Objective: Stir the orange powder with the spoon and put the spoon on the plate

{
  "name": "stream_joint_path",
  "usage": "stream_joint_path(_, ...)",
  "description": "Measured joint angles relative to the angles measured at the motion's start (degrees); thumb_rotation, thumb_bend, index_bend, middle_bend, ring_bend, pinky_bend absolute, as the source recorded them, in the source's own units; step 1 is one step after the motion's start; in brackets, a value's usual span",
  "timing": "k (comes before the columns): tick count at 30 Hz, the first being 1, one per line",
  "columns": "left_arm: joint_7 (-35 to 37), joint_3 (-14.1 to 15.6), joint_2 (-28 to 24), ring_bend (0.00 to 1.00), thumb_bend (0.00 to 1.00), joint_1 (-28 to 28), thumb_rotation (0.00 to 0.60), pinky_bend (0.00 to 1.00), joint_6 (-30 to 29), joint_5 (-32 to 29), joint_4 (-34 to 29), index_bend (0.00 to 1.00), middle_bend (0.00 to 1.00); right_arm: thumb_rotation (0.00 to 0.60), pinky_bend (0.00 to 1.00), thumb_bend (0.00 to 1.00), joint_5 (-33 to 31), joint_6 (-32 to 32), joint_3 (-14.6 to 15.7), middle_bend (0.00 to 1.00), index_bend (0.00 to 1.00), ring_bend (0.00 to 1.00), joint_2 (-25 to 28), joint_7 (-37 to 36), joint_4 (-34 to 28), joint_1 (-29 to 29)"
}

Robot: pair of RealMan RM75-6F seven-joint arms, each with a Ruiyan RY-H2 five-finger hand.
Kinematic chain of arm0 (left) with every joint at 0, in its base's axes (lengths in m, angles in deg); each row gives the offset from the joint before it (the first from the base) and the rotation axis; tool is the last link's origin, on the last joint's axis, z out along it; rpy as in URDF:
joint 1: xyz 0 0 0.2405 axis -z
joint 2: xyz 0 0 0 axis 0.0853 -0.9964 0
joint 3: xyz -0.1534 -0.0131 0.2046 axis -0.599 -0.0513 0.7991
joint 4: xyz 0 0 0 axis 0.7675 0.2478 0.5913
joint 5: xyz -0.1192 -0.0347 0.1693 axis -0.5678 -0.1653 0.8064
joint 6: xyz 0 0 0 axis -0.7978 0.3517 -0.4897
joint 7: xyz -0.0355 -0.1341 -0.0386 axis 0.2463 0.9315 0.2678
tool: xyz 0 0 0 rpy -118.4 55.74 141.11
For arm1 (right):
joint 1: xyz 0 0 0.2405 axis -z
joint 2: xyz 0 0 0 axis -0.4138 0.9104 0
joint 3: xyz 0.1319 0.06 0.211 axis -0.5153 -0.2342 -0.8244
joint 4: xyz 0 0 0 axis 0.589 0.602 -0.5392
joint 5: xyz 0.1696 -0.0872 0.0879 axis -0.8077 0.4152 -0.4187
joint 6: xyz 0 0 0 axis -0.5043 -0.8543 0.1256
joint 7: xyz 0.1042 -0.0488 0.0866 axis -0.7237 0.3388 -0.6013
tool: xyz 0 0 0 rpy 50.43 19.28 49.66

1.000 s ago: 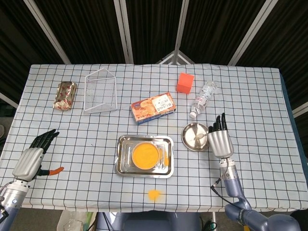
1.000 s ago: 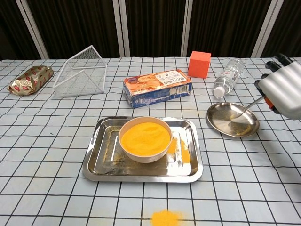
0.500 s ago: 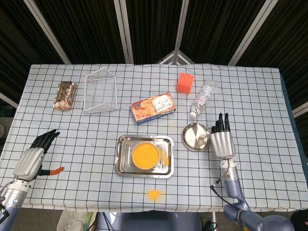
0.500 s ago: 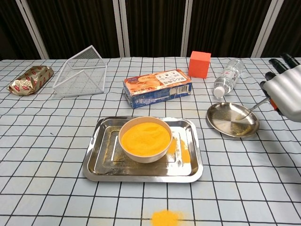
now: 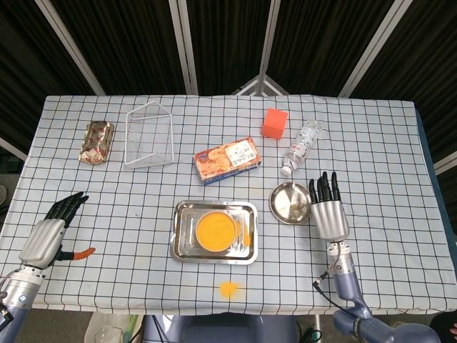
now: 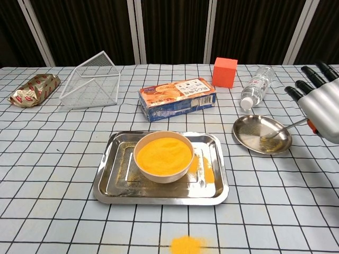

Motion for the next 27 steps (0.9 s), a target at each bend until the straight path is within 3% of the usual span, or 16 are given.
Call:
stream_joint_path(7, -0.01, 0.12, -0.03, 0.00, 0.00, 0.01, 0.600, 0.02, 0.07, 0.20, -0.06, 0.00, 0.00, 0.600, 0.00, 0.32, -1.35, -0.84, -0.70, 0.02, 0.00, 0.00, 4.28, 3.59, -4.74, 1.58)
stream_joint_path(14, -0.33, 0.27, -0.02, 0.00, 0.00, -0.03, 0.600, 0.02, 0.03, 0.40, -0.13, 0.00, 0.00, 0.600, 0.00, 0.32, -2.09, -1.43, 0.09, 0.02, 0.00, 0.00, 11.02, 5.73, -13.50, 4.45)
stream_joint_path(22, -0.28, 0.60, -0.04, 0.00, 0.00, -0.27, 0.600, 0.02, -0.50, 1.32, -0.08, 0.00, 0.00, 0.600, 0.00, 0.32, -0.49, -3.49, 3.65, 0.01, 0.00, 0.00, 20.24, 5.90, -25.85, 8.75)
stream_joint_path(27, 0.17, 0.77, -0.05, 0.00, 0.00, -0.36, 0.600, 0.02, -1.22, 2.78, 0.66, 0.00, 0.00, 0.600, 0.00, 0.32, 0.41, -4.73, 7.14, 0.00, 0.00, 0.00, 26.77, 2.11, -35.48, 12.57)
